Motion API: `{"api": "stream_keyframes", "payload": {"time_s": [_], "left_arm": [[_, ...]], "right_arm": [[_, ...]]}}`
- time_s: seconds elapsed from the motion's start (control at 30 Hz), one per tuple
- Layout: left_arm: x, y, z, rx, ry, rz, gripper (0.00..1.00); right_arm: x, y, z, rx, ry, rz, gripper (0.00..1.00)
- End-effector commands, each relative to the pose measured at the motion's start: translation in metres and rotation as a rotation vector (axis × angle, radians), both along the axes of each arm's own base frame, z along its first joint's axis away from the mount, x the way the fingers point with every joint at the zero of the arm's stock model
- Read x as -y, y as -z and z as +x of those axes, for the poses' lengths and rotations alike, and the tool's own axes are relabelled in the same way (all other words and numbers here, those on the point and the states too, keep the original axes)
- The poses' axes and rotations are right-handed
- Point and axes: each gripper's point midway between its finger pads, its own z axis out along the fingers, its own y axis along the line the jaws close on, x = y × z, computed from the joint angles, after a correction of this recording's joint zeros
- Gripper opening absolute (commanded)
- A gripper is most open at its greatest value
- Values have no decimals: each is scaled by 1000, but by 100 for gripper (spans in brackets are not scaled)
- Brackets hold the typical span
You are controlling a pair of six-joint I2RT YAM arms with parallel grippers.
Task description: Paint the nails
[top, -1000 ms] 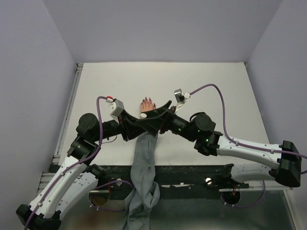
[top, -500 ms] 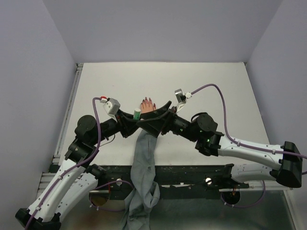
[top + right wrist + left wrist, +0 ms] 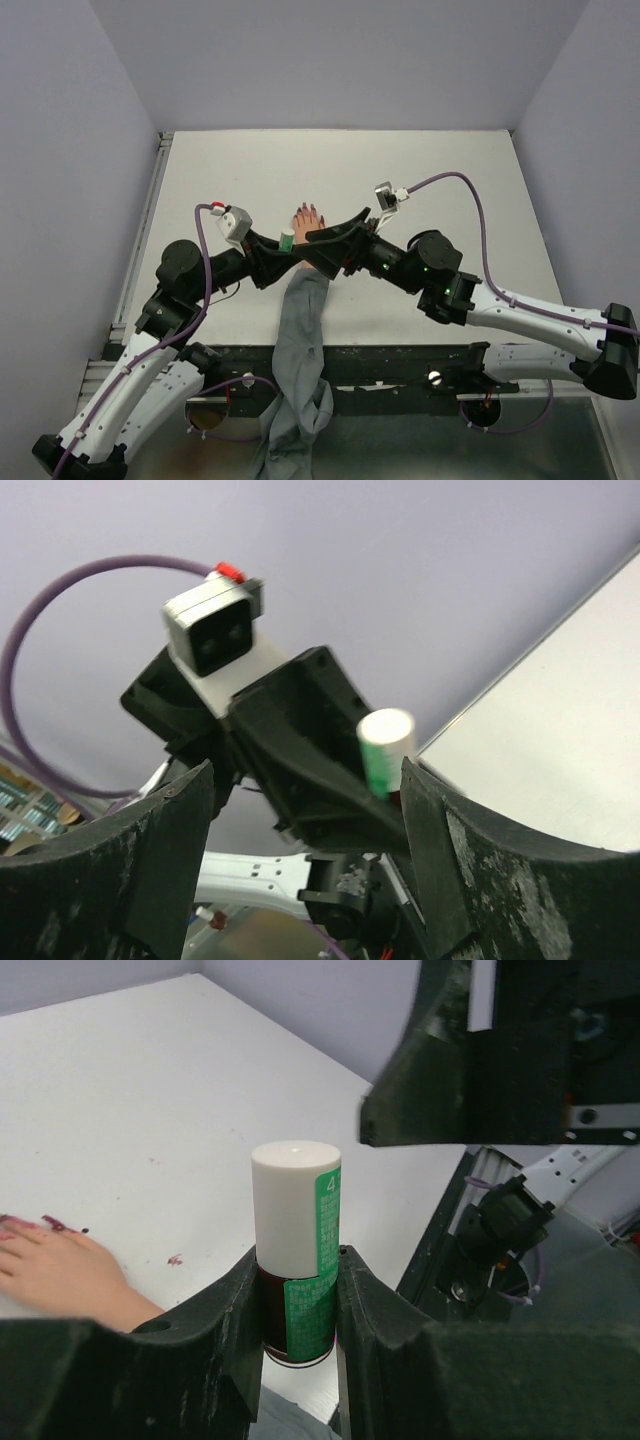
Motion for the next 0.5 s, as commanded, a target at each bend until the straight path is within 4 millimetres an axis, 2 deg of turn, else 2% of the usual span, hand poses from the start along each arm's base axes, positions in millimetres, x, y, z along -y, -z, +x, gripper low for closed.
{"api": "stream_keyframes", "payload": {"time_s": [0.0, 0.23, 0.47], "left_arm": [[17, -15, -30, 53, 228, -45, 0], [25, -13, -41, 16, 334, -62, 0], [28, -13, -41, -6, 357, -74, 0]], "right_arm": [[8, -4, 14, 10, 41, -24, 82], [-5, -15, -1, 63, -68, 22, 82], [-20, -19, -16, 100, -180, 37, 82]]}}
